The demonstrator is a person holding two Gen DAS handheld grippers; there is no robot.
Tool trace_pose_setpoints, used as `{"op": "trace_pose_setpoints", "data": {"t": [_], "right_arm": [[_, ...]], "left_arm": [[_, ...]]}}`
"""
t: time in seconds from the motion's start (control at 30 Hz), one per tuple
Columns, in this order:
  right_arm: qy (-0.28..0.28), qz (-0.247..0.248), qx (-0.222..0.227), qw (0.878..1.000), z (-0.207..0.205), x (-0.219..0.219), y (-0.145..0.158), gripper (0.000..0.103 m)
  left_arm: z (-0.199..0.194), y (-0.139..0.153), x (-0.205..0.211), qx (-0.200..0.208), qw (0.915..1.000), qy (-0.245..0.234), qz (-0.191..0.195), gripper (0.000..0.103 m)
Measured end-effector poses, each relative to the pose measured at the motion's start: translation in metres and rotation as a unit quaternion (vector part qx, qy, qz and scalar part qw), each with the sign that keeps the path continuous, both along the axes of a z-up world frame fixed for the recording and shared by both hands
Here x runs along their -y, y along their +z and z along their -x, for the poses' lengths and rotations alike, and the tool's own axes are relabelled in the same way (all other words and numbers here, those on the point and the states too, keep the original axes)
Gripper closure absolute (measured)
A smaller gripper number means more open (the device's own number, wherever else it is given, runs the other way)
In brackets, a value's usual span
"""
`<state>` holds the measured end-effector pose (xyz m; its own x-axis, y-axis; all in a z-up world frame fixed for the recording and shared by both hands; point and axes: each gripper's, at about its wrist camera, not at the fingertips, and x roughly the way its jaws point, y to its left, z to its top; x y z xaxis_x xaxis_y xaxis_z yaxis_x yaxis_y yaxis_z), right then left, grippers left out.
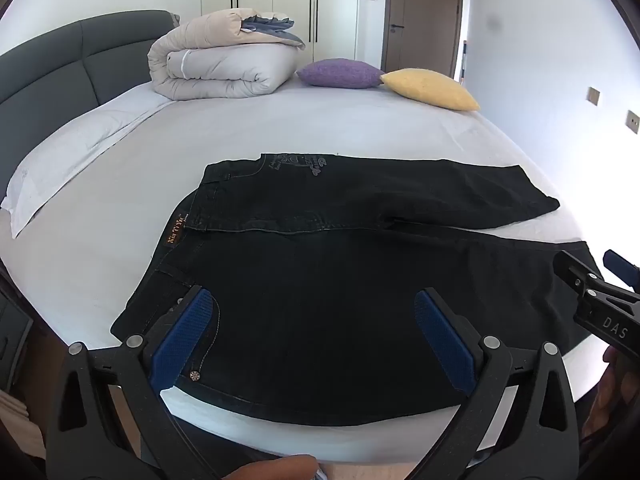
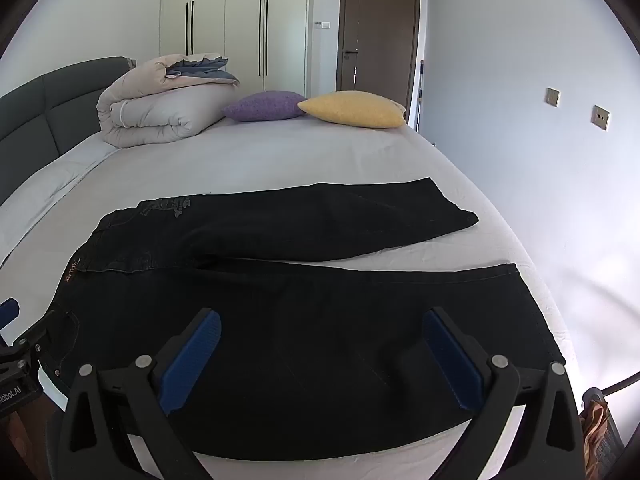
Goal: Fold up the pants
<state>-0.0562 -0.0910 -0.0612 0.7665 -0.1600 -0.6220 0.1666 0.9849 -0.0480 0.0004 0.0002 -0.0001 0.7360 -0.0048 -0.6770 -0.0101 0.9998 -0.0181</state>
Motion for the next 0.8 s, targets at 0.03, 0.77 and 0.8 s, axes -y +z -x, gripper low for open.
{"op": "trace_pose_setpoints", "data": {"t": [0.03,0.77,0.8], "right_arm": [[0.000,-0.001,0.000,1.000,0.000,0.000,0.000,0.000],[0.001,0.001,-0.001,1.000,0.002,-0.003,-0.001,0.000],[0.001,0.001,-0.002,1.000,0.001,-0.006,-0.005,0.000]], "left_arm": [[0.000,0.000,0.000,0.000,1.0000,0.000,0.000,0.000],[0.003,0.002,0.002,0.009,0.9999,0.001,0.005,0.000],[0.003,0.002,-0.001,0.009,0.9999,0.003,0.007,0.000]]}}
